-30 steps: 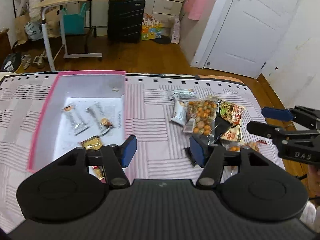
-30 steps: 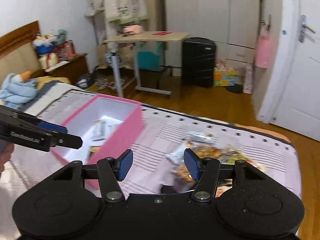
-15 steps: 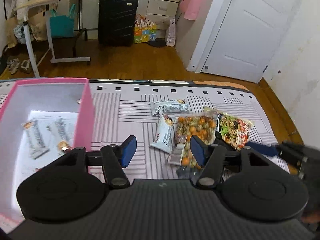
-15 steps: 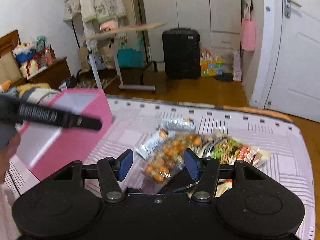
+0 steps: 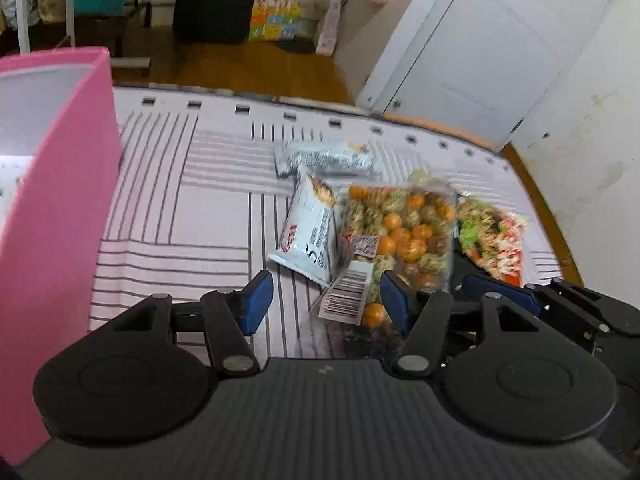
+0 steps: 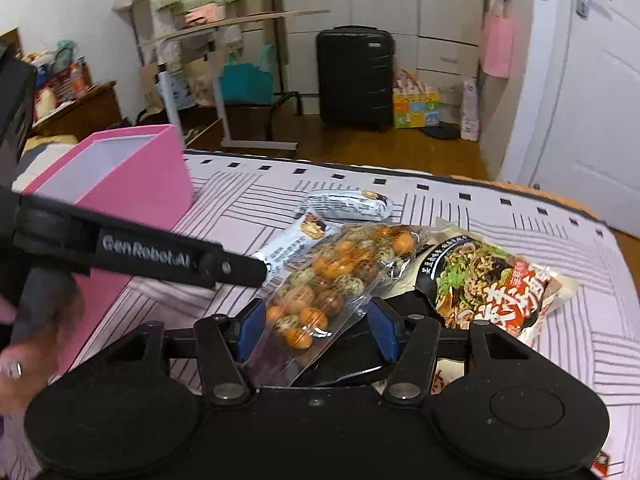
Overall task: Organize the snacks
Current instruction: 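Grasp the clear bag of coated peanuts with the left gripper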
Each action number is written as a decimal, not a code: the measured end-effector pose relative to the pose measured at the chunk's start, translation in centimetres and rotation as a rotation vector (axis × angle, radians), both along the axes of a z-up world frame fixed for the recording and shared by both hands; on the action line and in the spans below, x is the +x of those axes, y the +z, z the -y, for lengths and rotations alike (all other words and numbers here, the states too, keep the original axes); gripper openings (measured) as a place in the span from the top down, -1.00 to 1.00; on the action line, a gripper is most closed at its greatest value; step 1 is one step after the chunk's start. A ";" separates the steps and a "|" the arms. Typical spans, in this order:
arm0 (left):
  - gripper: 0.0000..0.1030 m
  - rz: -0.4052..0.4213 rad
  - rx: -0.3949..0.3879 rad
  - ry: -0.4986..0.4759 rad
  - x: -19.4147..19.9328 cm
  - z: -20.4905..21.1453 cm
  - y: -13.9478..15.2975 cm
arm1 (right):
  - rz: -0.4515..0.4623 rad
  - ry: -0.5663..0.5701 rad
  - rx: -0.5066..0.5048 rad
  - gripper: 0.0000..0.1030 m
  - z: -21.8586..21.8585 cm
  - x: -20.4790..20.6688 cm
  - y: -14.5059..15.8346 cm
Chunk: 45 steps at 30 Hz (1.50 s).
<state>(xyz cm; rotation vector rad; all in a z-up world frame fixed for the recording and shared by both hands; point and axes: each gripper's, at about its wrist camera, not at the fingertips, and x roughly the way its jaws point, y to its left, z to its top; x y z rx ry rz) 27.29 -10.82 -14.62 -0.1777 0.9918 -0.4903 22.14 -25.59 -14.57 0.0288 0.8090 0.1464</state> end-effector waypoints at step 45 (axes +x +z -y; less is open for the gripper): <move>0.04 -0.063 -0.104 -0.225 -0.3 3.5 -0.4 | 0.085 0.056 -0.199 -0.51 -3.0 -1.7 -1.5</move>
